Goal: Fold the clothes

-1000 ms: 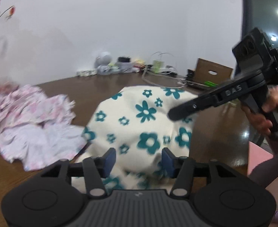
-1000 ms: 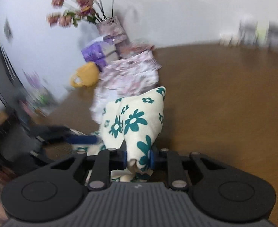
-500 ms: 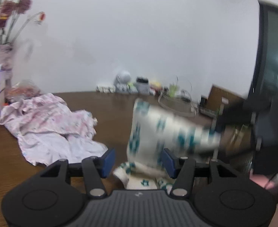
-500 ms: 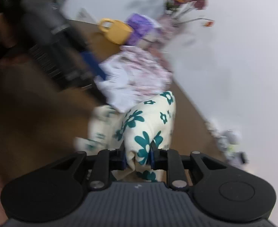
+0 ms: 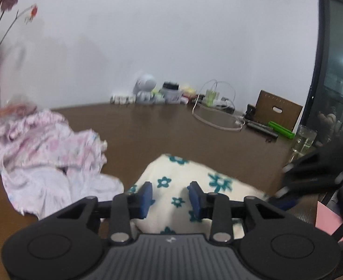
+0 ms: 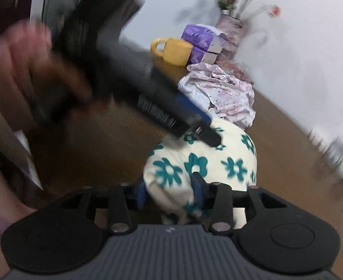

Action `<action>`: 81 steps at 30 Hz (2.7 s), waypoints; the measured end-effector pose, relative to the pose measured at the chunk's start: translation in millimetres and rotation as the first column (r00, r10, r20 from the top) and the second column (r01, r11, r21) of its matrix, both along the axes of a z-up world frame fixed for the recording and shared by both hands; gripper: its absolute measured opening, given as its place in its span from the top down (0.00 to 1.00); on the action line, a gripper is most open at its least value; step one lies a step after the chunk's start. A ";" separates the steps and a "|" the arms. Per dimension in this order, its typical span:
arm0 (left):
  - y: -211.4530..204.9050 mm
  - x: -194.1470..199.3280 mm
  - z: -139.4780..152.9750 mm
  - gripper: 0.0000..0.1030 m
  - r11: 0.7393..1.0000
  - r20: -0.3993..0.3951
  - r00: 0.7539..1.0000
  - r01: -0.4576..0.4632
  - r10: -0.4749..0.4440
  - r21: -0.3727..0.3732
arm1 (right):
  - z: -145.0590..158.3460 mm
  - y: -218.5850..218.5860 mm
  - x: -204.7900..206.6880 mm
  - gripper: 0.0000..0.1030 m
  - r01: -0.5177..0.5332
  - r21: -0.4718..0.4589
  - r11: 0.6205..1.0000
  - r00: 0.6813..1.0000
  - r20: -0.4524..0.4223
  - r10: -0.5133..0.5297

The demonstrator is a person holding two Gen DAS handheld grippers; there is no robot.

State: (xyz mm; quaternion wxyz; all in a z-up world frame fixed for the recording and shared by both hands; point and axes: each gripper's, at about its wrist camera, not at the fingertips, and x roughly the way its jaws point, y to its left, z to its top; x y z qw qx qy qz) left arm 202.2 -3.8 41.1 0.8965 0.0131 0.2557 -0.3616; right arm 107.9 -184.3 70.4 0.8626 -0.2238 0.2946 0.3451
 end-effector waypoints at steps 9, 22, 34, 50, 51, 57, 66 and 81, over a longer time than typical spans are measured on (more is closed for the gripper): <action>-2.4 -9.8 -11.0 0.68 0.999 0.026 1.000 -0.011 0.010 0.032 | 1.8 -57.7 26.4 0.62 0.253 0.239 0.938 0.965 -0.124 -0.229; -0.9 -11.0 -14.5 0.60 1.000 -0.016 1.000 0.003 -0.003 0.013 | -23.5 -64.1 27.7 0.59 0.290 0.276 0.916 0.957 -0.106 -0.271; 15.6 24.4 13.0 0.19 0.994 -0.069 0.997 -0.035 0.029 -0.099 | -17.9 -148.7 12.1 0.39 0.539 0.528 0.656 0.838 -0.418 -0.351; 21.6 -21.6 -21.0 0.55 0.994 -0.225 0.973 0.028 -0.052 -0.108 | -49.1 -153.3 74.6 0.71 0.640 0.572 0.513 0.760 -0.573 -0.308; 20.1 -26.5 -21.5 0.52 0.994 -0.224 0.973 0.031 -0.055 -0.109 | -49.3 -150.7 78.1 0.71 0.637 0.571 0.517 0.762 -0.566 -0.314; 27.4 -38.7 -11.8 0.39 0.993 -0.169 0.986 -0.024 0.004 -0.119 | -43.0 -149.6 70.7 0.66 0.618 0.588 0.522 0.783 -0.521 -0.340; 18.6 -3.6 11.9 0.71 0.987 -0.021 0.993 -0.120 0.119 -0.104 | -7.4 -120.3 39.7 0.65 0.457 0.601 0.656 0.888 -0.271 -0.371; 15.2 -9.2 -9.5 0.31 0.989 -0.044 0.991 -0.131 0.128 -0.069 | -27.0 -103.6 39.7 0.50 0.467 0.517 0.717 0.884 -0.266 -0.385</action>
